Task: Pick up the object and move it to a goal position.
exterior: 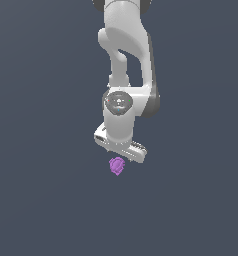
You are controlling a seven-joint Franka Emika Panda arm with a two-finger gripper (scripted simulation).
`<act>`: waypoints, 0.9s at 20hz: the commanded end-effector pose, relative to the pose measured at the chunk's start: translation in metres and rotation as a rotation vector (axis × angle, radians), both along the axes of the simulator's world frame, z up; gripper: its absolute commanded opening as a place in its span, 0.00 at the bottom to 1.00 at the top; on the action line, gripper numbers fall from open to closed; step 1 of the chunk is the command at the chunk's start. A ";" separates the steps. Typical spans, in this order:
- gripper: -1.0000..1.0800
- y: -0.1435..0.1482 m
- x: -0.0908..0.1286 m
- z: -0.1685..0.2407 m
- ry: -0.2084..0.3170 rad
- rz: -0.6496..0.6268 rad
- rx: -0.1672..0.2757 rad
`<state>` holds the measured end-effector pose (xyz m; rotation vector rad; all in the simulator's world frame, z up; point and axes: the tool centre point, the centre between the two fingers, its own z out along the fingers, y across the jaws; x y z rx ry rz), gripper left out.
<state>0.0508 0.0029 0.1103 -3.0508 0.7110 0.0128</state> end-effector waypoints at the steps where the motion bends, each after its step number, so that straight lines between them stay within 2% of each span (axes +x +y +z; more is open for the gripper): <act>1: 0.96 -0.005 0.005 -0.006 -0.002 -0.057 -0.003; 9: 0.96 -0.013 0.014 -0.018 -0.005 -0.158 -0.010; 18: 0.96 -0.014 0.014 -0.025 -0.004 -0.166 -0.011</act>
